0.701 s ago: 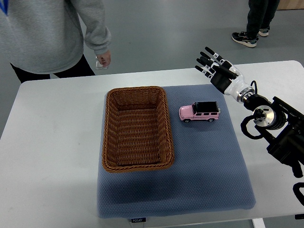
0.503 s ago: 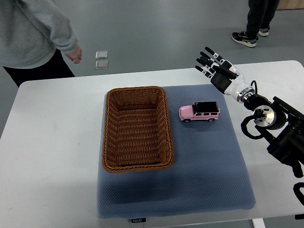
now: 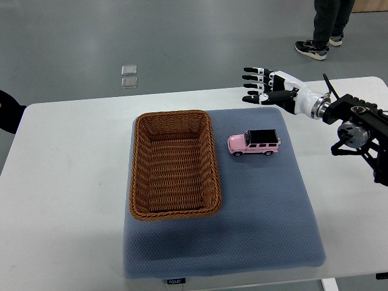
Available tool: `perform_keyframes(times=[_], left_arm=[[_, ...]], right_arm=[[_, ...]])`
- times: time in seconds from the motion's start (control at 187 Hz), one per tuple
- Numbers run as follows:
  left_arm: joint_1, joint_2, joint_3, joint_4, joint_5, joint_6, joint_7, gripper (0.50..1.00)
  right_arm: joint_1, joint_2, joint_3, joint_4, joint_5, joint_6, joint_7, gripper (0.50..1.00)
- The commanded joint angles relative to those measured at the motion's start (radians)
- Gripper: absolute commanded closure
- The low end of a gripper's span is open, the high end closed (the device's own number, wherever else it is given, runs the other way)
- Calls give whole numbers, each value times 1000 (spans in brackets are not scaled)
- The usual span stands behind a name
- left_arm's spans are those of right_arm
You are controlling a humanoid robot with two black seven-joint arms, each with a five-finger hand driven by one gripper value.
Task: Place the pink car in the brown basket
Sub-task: 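Move the right hand toward the pink toy car, fingers open, then lower the right hand over the pink car and close fingers around it, then lift the pink car with the right hand and carry it over the basket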
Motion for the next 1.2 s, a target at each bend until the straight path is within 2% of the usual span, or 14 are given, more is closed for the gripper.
perform_keyframes(times=[0.0, 0.139, 0.209, 0.754, 0.818, 0.888, 1.037, 1.139, 1.193], left_arm=[[0, 0, -1, 1, 0, 0, 0, 500], [0, 0, -1, 2, 0, 0, 0, 500], [-1, 0, -3, 6, 0, 0, 0, 500], [-1, 0, -4, 12, 0, 0, 0, 500], [-1, 0, -4, 10, 0, 0, 0, 500], [-1, 0, -4, 10, 0, 0, 0, 500], [-1, 0, -4, 9, 0, 0, 0, 500], [-1, 0, -4, 10, 0, 0, 0, 500], [-1, 0, -4, 10, 0, 0, 0, 500]], right_arm=[[68, -92, -110, 73, -242, 4, 5, 591], [136, -166, -280, 173, -399, -13, 16, 595], [139, -169, -341, 192, -422, -56, 25, 595], [114, -111, -492, 167, -500, -226, 40, 613], [108, -100, -504, 155, -508, -243, 40, 644], [107, -94, -512, 152, -528, -248, 40, 728], [94, -89, -513, 143, -537, -265, 40, 846], [96, -89, -513, 135, -554, -272, 40, 991], [101, -89, -512, 135, -557, -272, 40, 1000]])
